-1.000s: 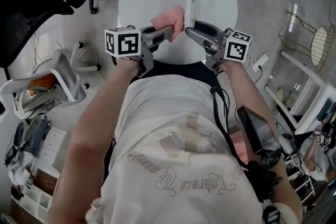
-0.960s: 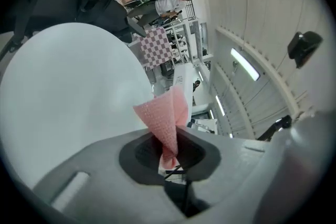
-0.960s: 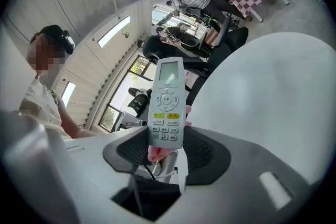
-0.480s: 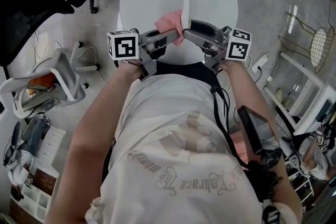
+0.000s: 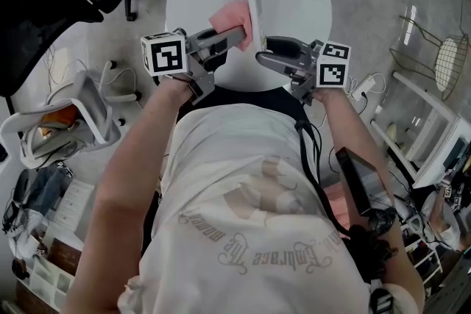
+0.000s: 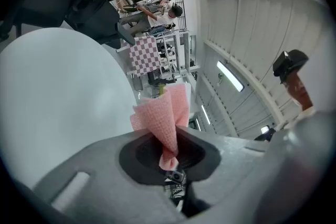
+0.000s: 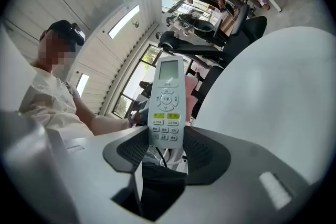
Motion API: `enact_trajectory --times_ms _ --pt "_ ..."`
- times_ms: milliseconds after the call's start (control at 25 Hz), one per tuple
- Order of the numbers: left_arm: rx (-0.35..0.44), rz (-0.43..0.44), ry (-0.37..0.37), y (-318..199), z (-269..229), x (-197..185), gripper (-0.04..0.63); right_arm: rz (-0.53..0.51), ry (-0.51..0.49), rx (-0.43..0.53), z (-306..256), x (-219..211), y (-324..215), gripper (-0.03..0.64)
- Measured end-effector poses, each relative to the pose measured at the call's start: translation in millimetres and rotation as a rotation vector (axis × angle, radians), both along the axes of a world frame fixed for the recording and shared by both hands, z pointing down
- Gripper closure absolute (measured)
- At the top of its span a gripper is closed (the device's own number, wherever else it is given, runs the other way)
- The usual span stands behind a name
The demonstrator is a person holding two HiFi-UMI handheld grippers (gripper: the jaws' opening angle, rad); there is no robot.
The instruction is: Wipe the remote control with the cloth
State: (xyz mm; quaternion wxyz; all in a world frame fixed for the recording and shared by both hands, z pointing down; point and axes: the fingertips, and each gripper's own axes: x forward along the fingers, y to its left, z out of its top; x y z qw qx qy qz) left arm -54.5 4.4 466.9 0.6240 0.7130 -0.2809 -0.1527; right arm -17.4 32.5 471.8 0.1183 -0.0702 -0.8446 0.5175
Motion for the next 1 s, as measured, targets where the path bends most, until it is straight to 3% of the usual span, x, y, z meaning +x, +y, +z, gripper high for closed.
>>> enact_trajectory --times_ms 240,720,920,1000 --pt "0.001 -0.047 0.060 -13 -8 -8 0.560 -0.067 0.003 0.008 2 1 14 0.400" --pt "0.078 -0.082 0.078 -38 -28 -33 0.560 -0.146 0.029 0.024 10 8 31 0.400" --pt "0.064 -0.015 0.085 -29 -26 -18 0.560 -0.127 0.036 0.031 12 6 27 0.402" --pt "0.048 0.048 0.027 -19 -14 -8 0.560 -0.105 0.035 0.034 11 5 21 0.402"
